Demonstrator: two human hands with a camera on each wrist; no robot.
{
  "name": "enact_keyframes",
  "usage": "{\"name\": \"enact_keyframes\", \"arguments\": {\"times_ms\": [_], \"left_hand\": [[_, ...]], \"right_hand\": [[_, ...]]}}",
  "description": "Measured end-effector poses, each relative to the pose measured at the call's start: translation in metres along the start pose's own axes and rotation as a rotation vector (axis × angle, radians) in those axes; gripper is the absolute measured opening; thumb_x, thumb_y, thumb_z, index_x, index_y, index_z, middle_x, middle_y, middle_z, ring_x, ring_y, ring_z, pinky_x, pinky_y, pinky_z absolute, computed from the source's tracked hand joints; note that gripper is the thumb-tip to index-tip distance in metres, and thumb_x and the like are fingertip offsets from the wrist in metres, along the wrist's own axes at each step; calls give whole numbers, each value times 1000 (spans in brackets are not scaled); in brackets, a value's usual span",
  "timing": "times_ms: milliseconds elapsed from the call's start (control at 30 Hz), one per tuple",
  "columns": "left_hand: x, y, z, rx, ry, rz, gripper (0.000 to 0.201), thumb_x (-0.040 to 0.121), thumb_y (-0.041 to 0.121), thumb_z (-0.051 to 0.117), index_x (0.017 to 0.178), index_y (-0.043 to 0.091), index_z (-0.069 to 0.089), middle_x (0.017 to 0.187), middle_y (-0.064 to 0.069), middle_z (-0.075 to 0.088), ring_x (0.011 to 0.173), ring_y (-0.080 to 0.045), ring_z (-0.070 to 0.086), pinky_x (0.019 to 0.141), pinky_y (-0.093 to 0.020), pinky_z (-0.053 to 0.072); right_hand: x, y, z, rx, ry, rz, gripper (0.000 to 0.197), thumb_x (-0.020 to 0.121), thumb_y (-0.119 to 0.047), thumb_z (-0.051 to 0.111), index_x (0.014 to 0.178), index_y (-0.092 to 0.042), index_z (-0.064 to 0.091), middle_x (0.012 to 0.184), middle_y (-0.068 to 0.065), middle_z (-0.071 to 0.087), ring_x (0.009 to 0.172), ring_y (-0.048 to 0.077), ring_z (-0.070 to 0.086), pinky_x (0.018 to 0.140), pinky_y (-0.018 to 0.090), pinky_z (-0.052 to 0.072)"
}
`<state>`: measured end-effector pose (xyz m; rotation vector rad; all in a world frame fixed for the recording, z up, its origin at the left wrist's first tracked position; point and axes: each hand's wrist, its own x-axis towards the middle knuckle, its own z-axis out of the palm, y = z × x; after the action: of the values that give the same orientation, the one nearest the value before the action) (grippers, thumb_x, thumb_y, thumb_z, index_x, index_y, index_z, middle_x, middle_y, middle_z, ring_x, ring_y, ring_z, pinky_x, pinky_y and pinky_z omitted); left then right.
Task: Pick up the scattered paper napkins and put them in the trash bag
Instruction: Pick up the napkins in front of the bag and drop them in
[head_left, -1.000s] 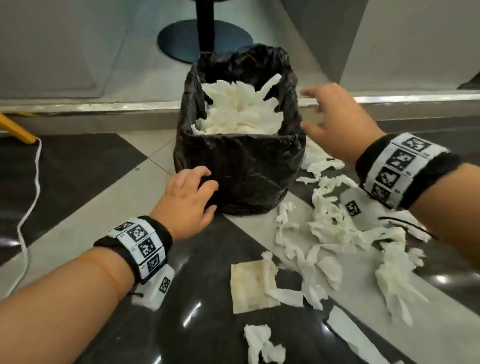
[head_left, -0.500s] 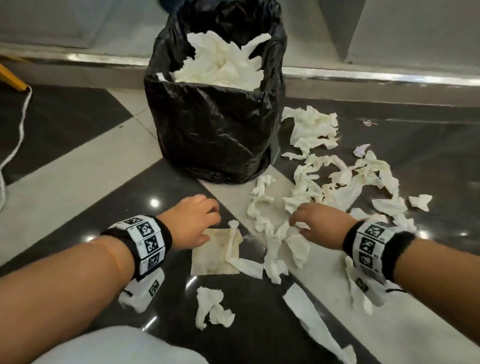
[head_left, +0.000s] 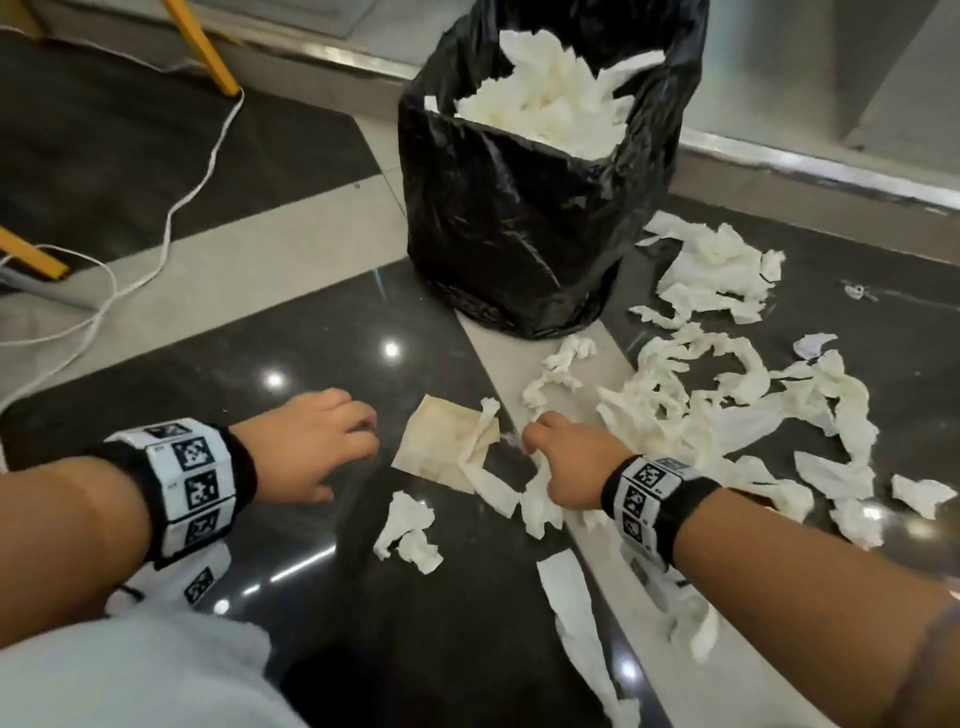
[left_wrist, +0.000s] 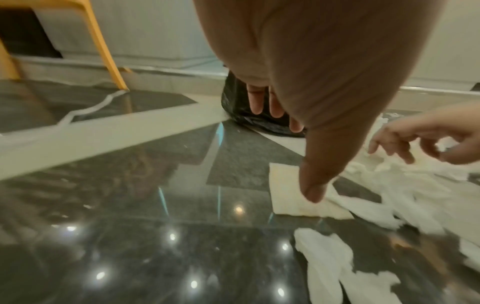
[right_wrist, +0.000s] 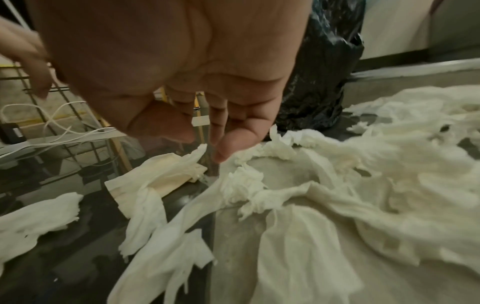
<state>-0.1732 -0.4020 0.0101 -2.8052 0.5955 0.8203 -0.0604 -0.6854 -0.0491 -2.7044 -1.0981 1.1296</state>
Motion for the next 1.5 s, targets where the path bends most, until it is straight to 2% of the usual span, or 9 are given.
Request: {"name": "enact_keyframes", "arguments": {"times_ms": [433, 633, 767, 933, 1100, 1200, 1333, 1433, 1500], "left_hand": [[124, 67, 59, 62, -167, 518, 73, 91, 10, 49, 144, 44, 12, 160, -2, -8, 143, -40, 6, 115, -52, 21], [143, 82, 67, -86, -88, 451, 34, 96, 15, 39, 130, 12, 43, 123, -19, 49, 107, -38, 53, 89, -45, 46], [144, 76, 46, -337, 19, 340, 15, 94, 12, 43, 102, 8, 54, 106, -13, 56, 96, -30, 58, 88, -38, 43], [126, 42, 33, -453, 210, 143, 35, 90, 50, 48, 72, 19, 48, 82, 3, 43, 72, -14, 43, 68, -29, 37], [111, 27, 66, -206, -4, 124, 42, 81, 48, 61, 108, 16, 60, 152, -1, 25, 139, -31, 19, 113, -51, 26], [106, 29, 82, -133, -213, 159, 33, 85, 38, 60, 111, 18, 57, 159, 4, 2, 143, -39, -10, 115, -60, 10], [109, 35, 84, -12, -155, 217, 23, 89, 16, 52, 112, 14, 55, 142, -5, 34, 128, -35, 31, 97, -40, 41], [114, 36, 79, -126, -119, 253, 26, 88, 6, 48, 113, 10, 53, 122, -8, 49, 108, -27, 50, 84, -31, 41], [115, 35, 72, -260, -61, 224, 16, 89, 11, 49, 105, 12, 52, 113, -9, 50, 100, -26, 54, 78, -28, 38]], "right_hand": [[-28, 20, 37, 64, 15, 119, 55, 81, -24, 55, 133, -34, 40, 132, 1, 40, 115, 23, 51, 89, 29, 45], [-35, 13, 34, 100, 21, 144, 58, 79, -18, 57, 132, -36, 41, 134, 0, 40, 113, 23, 52, 87, 32, 48], [-22, 5, 31, 68, 48, 130, 58, 79, -19, 57, 133, -34, 39, 135, 3, 39, 114, 27, 51, 89, 37, 48], [7, 1, 35, 33, -5, 187, 67, 76, -44, 68, 134, -43, 34, 145, 6, 26, 110, 33, 56, 88, 43, 51], [26, -10, 48, 37, -64, 263, 54, 78, -29, 71, 126, -33, 49, 135, 11, 35, 105, 35, 58, 83, 39, 53], [30, -15, 45, 19, -34, 203, 32, 89, -8, 50, 120, -13, 53, 116, 13, 53, 101, 34, 60, 82, 37, 50], [28, -12, 33, 226, 93, 266, 25, 90, -7, 40, 115, -7, 47, 99, 18, 58, 83, 30, 55, 70, 34, 40], [23, -10, 24, 424, 218, 294, 26, 96, -13, 36, 118, -8, 50, 95, 14, 61, 80, 26, 54, 69, 29, 37], [21, -9, 19, 462, 265, 282, 30, 99, -30, 37, 91, -9, 58, 79, 7, 58, 77, 25, 54, 68, 29, 38]]}}
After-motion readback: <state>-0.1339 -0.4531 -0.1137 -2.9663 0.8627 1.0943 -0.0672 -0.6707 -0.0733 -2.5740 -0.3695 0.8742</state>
